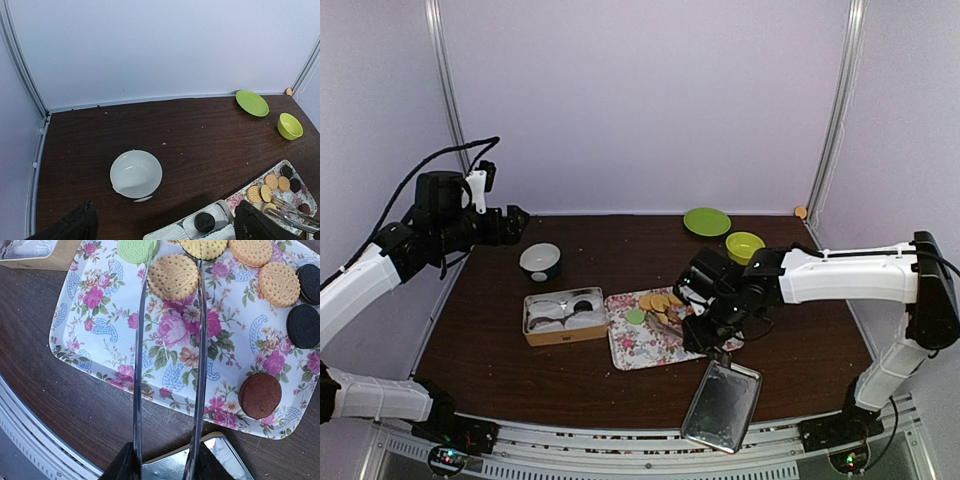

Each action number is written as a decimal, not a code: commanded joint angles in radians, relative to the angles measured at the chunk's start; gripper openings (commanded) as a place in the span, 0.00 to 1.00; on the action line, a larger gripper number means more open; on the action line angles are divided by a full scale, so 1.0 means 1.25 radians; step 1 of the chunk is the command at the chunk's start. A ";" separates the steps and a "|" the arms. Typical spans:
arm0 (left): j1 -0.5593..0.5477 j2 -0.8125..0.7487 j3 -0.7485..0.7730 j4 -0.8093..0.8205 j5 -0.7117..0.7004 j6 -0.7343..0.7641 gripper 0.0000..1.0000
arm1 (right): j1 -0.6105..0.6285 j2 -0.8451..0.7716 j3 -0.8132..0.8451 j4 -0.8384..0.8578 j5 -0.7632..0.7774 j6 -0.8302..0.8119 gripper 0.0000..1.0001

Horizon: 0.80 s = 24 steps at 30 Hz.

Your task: Pack the cookies

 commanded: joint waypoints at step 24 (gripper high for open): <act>0.003 -0.042 0.020 0.034 -0.007 -0.010 0.98 | 0.007 -0.114 0.088 -0.087 0.042 0.009 0.35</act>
